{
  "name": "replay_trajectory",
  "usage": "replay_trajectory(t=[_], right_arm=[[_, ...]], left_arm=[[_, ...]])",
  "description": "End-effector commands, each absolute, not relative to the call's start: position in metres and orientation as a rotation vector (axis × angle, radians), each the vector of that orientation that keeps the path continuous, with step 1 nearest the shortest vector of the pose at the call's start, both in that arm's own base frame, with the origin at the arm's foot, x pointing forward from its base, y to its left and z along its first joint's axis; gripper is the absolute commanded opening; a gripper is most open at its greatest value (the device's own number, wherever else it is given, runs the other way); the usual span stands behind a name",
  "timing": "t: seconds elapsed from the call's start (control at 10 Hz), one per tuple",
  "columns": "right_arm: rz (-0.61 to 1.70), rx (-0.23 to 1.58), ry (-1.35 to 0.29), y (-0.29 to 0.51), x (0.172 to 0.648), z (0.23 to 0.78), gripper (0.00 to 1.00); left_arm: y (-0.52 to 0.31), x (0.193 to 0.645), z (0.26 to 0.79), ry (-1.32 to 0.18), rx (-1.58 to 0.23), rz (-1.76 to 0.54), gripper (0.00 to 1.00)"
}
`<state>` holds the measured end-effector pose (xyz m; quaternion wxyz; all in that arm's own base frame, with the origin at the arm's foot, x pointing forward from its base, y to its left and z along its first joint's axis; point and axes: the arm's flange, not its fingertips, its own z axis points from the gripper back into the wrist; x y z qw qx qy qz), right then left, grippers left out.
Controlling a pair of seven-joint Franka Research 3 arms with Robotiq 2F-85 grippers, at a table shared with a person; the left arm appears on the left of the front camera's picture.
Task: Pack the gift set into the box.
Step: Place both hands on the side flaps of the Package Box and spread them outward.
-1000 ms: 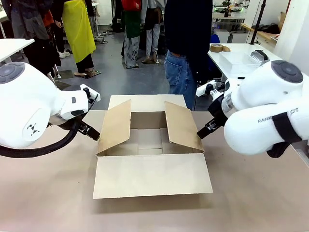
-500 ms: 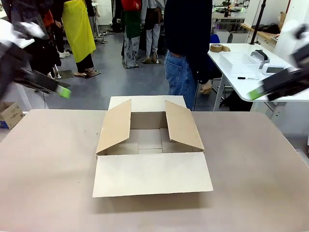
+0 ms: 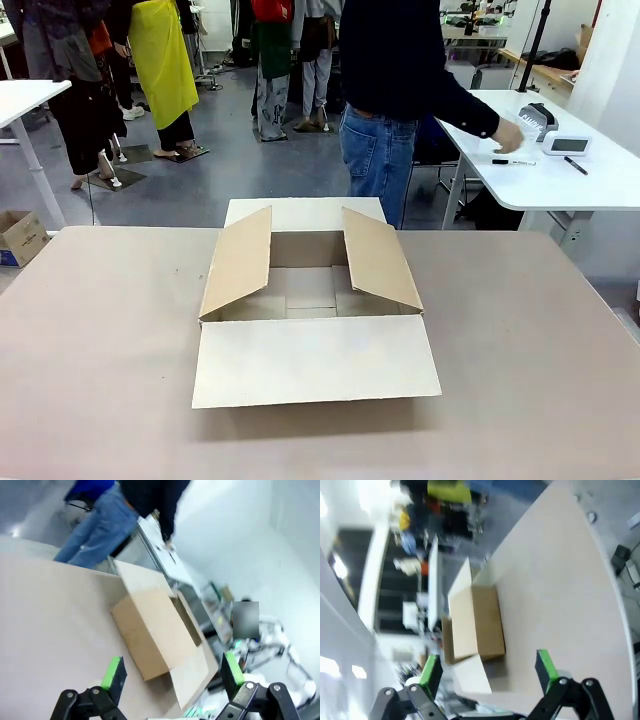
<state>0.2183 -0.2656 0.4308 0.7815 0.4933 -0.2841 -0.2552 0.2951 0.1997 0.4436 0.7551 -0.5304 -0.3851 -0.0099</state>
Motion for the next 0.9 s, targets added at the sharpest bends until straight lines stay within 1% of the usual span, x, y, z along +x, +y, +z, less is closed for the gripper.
replay_trajectory(t=[0.0,0.1,0.4,0.5,0.6,0.7,0.8], right_arm=[[-0.640,1.096,-0.740,-0.220,0.221,0.378,1.00],[-0.551,1.065,-0.614,-0.266,0.218,0.431,1.00],[-0.551,1.065,-0.614,-0.266,0.218,0.431,1.00],[-0.591,1.070,-0.595,-0.269,0.223,0.418,1.00],[-0.576,0.994,-0.600,-0.231,0.242,0.445,1.00],[-0.423,0.837,-0.582,-0.164,0.275,0.473,1.00],[-0.281,0.736,-0.540,-0.106,0.298,0.484,1.00]], left_arm=[[0.153,0.293,0.385,-0.797,-1.130,0.155,1.00],[0.200,0.295,0.444,-0.840,-1.157,-0.022,1.00],[0.200,0.295,0.444,-0.840,-1.157,-0.022,1.00],[0.200,0.295,0.444,-0.840,-1.157,-0.022,1.00],[0.195,0.300,0.444,-0.816,-1.164,-0.006,1.00],[0.149,0.318,0.473,-0.725,-1.053,-0.130,1.00],[0.098,0.336,0.494,-0.623,-0.954,-0.250,1.00]])
